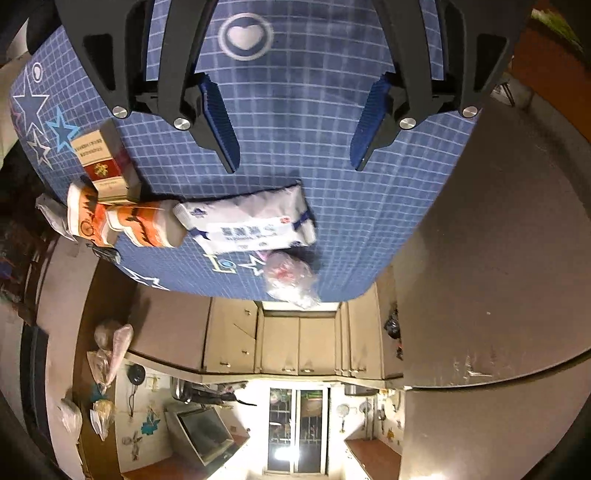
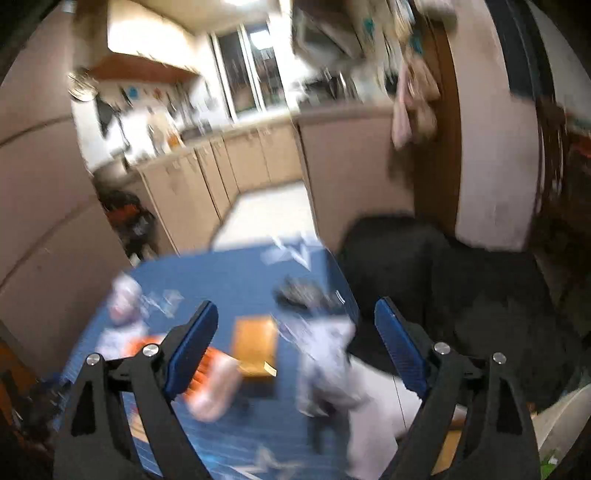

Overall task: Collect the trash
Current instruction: 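Grasp the white plastic packet with the right tool and lift it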

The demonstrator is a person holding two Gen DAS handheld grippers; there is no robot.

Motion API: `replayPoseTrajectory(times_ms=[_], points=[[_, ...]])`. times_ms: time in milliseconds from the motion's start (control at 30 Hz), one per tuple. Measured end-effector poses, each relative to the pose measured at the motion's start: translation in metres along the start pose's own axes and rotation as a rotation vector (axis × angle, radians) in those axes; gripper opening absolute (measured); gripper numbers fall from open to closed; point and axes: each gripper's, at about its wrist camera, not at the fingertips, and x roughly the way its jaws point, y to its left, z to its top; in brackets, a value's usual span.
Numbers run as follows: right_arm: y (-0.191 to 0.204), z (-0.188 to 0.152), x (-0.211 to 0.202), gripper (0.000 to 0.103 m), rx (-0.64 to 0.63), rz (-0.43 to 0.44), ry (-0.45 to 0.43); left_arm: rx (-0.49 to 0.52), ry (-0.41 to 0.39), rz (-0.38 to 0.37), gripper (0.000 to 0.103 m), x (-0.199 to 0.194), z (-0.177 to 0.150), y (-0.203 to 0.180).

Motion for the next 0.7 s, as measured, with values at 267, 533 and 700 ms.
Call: replayPoseTrajectory(times_ms=[267, 533, 700], points=[[-0.017, -0.043, 0.109, 0.096, -0.094, -0.008, 0.289, 0.072, -0.013, 0.003, 0.069, -0.002, 0.005, -0.032], [0.012, -0.079, 0.106, 0.040, -0.180, -0.020, 0.277, 0.103, -0.006, -0.019, 0.069, 0.004, 0.004, -0.046], [0.015, -0.093, 0.060, 0.040, -0.137, 0.016, 0.200, 0.138, -0.011, -0.105, 0.069, -0.001, 0.000, -0.062]])
